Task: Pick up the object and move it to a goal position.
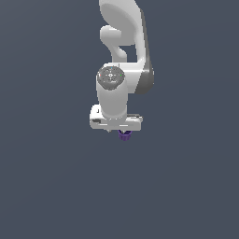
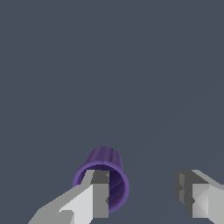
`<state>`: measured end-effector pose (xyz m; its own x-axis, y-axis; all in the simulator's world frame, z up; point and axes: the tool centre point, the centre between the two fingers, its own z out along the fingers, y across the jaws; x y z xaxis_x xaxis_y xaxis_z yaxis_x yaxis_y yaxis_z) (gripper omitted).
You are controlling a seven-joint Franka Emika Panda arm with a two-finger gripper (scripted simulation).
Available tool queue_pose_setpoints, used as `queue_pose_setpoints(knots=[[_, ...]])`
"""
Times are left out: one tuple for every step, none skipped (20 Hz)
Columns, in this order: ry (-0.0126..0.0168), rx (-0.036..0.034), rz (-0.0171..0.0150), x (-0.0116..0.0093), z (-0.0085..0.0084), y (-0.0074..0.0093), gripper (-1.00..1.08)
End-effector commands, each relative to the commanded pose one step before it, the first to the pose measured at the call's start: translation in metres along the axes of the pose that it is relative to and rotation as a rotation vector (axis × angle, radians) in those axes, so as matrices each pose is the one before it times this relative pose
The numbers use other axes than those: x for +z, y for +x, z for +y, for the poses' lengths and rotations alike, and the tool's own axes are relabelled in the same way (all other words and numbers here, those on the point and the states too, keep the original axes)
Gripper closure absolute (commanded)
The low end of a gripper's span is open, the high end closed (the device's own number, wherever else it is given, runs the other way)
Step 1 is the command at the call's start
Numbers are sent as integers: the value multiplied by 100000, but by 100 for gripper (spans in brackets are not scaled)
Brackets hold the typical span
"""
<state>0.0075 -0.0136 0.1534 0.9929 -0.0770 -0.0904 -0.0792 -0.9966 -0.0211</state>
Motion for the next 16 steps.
queue_pose_setpoints(knots=[[511, 2155, -3244, 427, -230, 184, -20], [226, 997, -1506, 189, -111, 83, -20], [230, 1054, -1606, 199, -120, 84, -20], [233, 1109, -1708, 209, -130, 84, -20], [232, 1162, -1808, 217, -141, 82, -20], [229, 1210, -1904, 226, -151, 79, -20], [215, 1214, -1934, 226, -155, 73, -20], [198, 1202, -1937, 223, -158, 65, -20], [181, 1189, -1940, 220, -160, 58, -20], [163, 1177, -1943, 218, -161, 50, -20], [145, 1164, -1946, 215, -163, 43, -20], [126, 1151, -1949, 213, -164, 35, -20], [107, 1138, -1952, 211, -164, 28, -20], [87, 1124, -1953, 209, -165, 20, -20], [67, 1111, -1956, 207, -164, 12, -20], [47, 1098, -1958, 206, -164, 5, -20]])
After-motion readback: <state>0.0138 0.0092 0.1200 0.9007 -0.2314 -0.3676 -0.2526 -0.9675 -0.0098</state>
